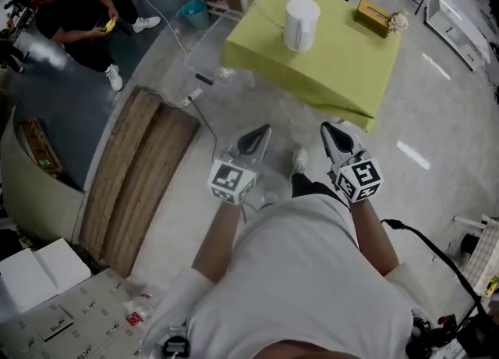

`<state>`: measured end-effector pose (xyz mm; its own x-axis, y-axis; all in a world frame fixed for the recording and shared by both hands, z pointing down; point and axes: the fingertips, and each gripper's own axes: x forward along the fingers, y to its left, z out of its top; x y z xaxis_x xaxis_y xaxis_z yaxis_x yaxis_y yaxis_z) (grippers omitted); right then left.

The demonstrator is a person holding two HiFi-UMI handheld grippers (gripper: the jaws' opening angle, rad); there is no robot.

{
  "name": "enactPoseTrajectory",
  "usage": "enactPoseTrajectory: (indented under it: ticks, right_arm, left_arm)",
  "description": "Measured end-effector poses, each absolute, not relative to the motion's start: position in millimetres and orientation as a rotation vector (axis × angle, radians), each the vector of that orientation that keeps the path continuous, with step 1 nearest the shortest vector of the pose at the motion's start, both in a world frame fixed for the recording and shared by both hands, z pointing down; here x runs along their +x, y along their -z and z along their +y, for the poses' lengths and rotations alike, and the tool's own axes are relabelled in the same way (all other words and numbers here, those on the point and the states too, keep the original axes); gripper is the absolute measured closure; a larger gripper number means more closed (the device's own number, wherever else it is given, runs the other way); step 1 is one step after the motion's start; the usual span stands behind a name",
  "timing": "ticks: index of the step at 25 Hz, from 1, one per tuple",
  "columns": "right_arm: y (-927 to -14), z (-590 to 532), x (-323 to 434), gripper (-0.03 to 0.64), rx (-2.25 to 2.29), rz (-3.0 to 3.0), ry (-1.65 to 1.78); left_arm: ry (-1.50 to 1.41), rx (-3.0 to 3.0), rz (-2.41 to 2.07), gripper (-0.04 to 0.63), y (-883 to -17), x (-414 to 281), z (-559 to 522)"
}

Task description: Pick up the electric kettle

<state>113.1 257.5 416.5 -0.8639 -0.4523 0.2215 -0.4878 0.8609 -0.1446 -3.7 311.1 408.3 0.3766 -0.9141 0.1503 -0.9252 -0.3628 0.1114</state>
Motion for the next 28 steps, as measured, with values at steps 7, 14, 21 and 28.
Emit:
enactPoseTrajectory:
  ticks: [7, 14, 21, 28]
  right_arm:
    - [-419, 210, 98, 0.614, 0.669, -2.859, -0.314]
    - [-425, 163, 83, 0.614, 0.587, -2.866, -0.304]
    - [-432, 110, 80, 0.612, 0.5, -2.856, -0.271]
    - [-443, 79, 74, 0.612, 0.349, -2.843, -0.183]
  left_arm:
    - [-0.104, 2.434, -1.672, 0.595, -408, -10, 268]
    - [-0.128, 2.455, -1.682, 0.595, -409, -13, 223]
    - [-0.146, 2.433, -1.703, 0.595, -412, -15, 169]
    - [-0.14, 2.423, -1.702, 0.595, -424, -7, 127]
